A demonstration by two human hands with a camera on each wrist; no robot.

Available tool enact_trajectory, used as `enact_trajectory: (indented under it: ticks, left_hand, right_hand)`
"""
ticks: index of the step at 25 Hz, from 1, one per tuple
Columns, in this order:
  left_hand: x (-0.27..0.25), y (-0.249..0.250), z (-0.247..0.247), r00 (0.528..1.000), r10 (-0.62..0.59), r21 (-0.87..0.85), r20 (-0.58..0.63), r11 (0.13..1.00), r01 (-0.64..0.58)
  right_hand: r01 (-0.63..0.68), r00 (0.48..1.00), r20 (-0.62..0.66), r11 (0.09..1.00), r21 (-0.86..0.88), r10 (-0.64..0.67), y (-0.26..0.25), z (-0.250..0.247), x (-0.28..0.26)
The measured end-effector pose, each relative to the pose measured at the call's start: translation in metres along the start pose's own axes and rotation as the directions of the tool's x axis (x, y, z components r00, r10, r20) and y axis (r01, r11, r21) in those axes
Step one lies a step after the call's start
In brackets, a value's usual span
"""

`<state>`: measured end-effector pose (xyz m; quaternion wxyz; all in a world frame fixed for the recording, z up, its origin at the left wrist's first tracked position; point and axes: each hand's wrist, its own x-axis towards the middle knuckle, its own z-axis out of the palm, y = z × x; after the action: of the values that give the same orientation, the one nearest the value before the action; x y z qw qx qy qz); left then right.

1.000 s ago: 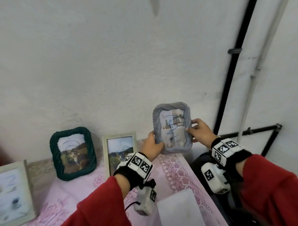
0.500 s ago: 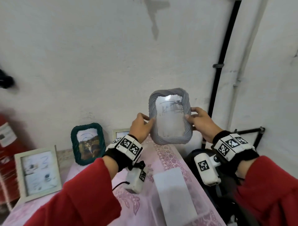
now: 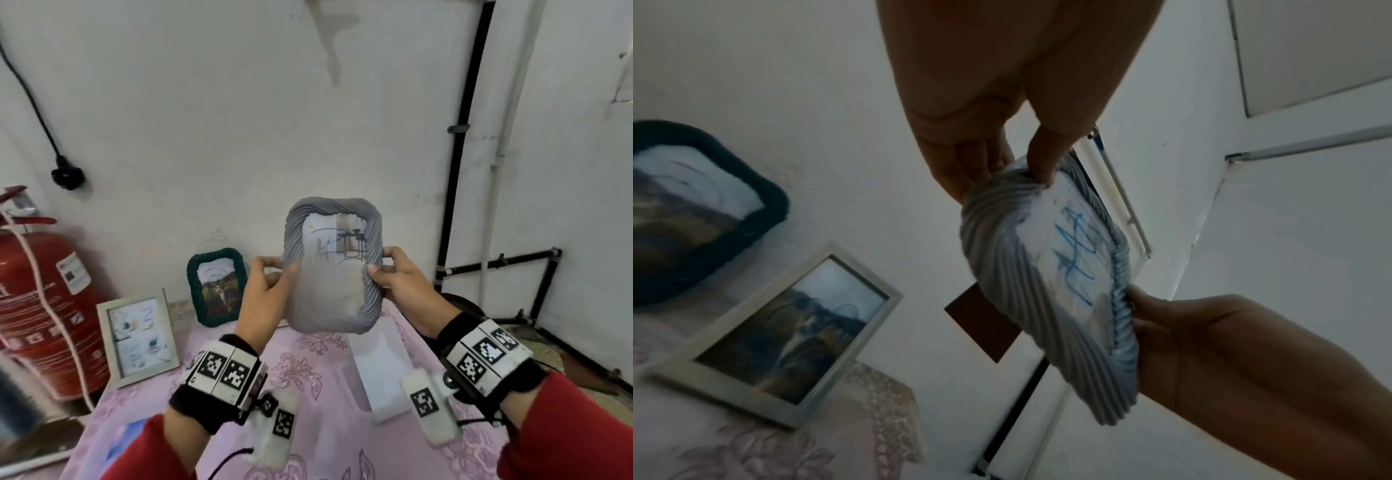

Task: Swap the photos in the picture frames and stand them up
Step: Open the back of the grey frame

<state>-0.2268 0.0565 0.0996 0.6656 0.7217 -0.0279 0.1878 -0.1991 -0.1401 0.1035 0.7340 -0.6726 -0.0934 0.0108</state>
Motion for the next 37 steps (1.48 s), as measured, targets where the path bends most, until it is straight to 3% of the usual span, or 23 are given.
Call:
enact_trajectory:
  ticks: [3,10,18,23,27,29,31,34,37]
  left_hand:
    - [-0.027,-0.011,-0.025,0.997,0.001,-0.053,-0.075,0.999,-0.005]
    - [-0.081,-0.041,-0.065,0.990,-0.078,-0.154,-0.121,0.986,0.059]
    - [-0.118,-0.068,-0.086,0.972,-0.091,-0.169,-0.218,0.984,0.055]
    - [-0.134,-0.088,-0.079,0.945,-0.122,0.007,-0.303,0.992,0.130]
    - [-0.141,-0.103,-0.073,0.942,-0.120,0.315,-0.313,0.923,0.222]
    - [-0.147,-0.105,-0.069,0.956,0.015,0.479,-0.293,0.867,0.134]
    - [-0.153,-0.101,-0.059,0.971,0.097,0.509,-0.220,0.860,0.030]
    - [-0.161,-0.096,-0.042,0.994,0.084,0.457,-0.070,0.888,-0.043]
    - [-0.167,-0.092,-0.028,0.997,0.080,0.402,0.007,0.912,-0.076]
  right_hand:
    - [0.006,0.998,0.063,0.998,0.060,-0.010,0.013,0.018,-0.019]
    - [-0.053,0.988,0.155,0.981,0.186,0.024,0.052,0.056,-0.043]
    - [-0.133,0.982,0.160,0.972,0.193,0.103,0.090,0.079,-0.070]
    - [-0.152,0.985,0.103,0.977,0.148,0.138,0.106,0.077,-0.086]
    - [-0.167,0.985,0.069,0.980,0.108,0.161,0.118,0.074,-0.094]
    - [-0.178,0.984,0.055,0.975,0.131,0.172,0.123,0.075,-0.097]
    - [-0.177,0.984,0.043,0.974,0.145,0.173,0.127,0.075,-0.098]
    - [-0.164,0.986,0.062,0.972,0.169,0.155,0.131,0.076,-0.100]
    - [-0.179,0.980,0.128,0.956,0.230,0.153,0.130,0.076,-0.103]
